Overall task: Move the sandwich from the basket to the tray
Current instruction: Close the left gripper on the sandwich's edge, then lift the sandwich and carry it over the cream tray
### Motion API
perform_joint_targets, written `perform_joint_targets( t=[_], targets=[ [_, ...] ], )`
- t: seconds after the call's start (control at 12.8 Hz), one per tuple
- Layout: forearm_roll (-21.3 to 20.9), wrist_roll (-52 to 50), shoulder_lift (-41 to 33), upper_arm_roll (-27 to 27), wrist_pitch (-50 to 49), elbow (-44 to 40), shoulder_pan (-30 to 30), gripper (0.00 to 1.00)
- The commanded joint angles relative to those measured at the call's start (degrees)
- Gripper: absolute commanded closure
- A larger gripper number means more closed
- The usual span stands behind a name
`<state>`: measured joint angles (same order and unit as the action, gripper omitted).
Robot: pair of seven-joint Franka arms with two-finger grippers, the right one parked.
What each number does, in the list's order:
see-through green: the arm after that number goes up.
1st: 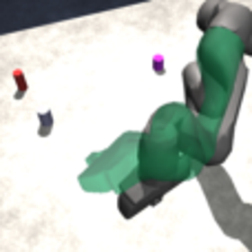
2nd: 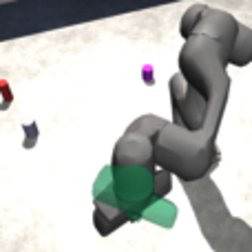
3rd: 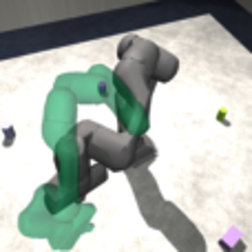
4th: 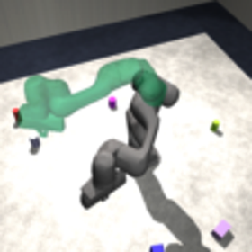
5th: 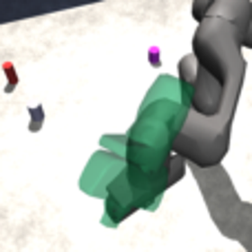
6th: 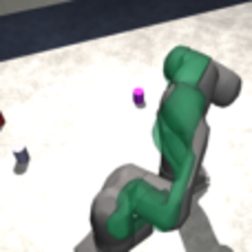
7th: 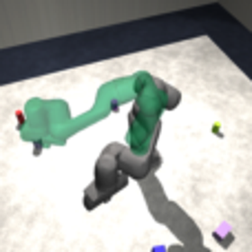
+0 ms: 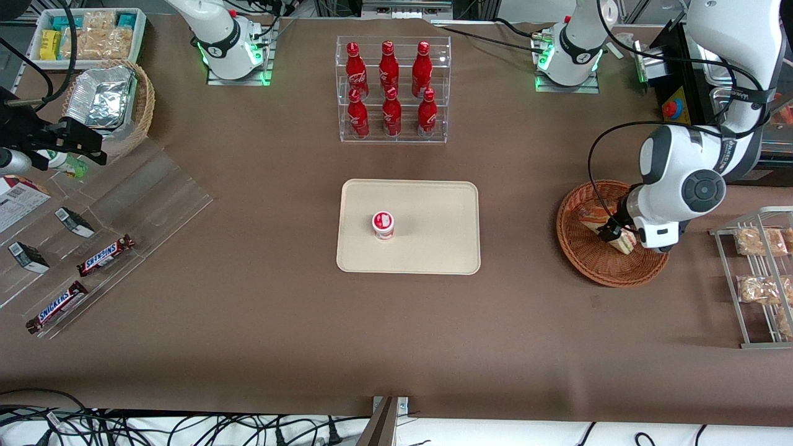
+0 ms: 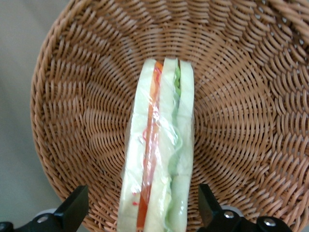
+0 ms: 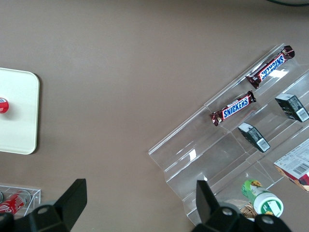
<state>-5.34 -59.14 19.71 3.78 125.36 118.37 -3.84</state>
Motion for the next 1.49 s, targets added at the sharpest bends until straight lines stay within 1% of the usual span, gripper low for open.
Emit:
perform_joint_targets(
  t=[0.0, 0.16, 0.23, 0.39, 0.47, 0.55, 0.63, 0.7, 0.94, 1.02, 1.1, 1.17, 1.25, 1.33, 1.41],
  targets=[
    [-1.6, -1.9, -0.8, 0.3, 0.7, 1.0, 0.1, 0.08],
    [-1.7, -1.8, -0.7, 0.3, 0.7, 0.9, 0.0, 0.38],
    [-1.7, -1.8, -0.8, 0.3, 0.7, 0.8, -0.1, 0.47],
    [-1.7, -1.8, -0.8, 0.3, 0.7, 0.5, 0.0, 0.56],
    [-1.7, -1.8, -0.9, 0.3, 0.6, 0.3, -0.1, 0.55],
    [-1.7, -1.7, -0.9, 0.3, 0.5, 0.3, -0.1, 0.46],
    [-1.7, -1.6, -0.9, 0.3, 0.5, 0.3, 0.0, 0.03],
    [-2.1, -1.7, -0.9, 0.3, 0.5, 0.3, 0.0, 0.06],
    [-2.7, -1.8, -0.9, 0.3, 0.5, 0.3, -0.1, 0.0],
    [-2.7, -1.8, -0.9, 0.2, 0.5, 0.2, 0.0, 0.01],
    [-2.7, -1.9, -0.9, 0.2, 0.6, 0.2, 0.0, 0.15],
    [-2.7, -1.9, -0.9, 0.2, 0.6, 0.2, 0.0, 0.36],
    [-2.7, -2.3, -0.9, 0.2, 0.7, 0.1, -0.1, 0.53],
    [-2.7, -2.5, -0.9, 0.2, 0.7, 0.0, 0.0, 0.66],
    [-2.7, -2.6, -0.9, 0.3, 0.6, -0.3, 0.0, 0.73]
  ],
)
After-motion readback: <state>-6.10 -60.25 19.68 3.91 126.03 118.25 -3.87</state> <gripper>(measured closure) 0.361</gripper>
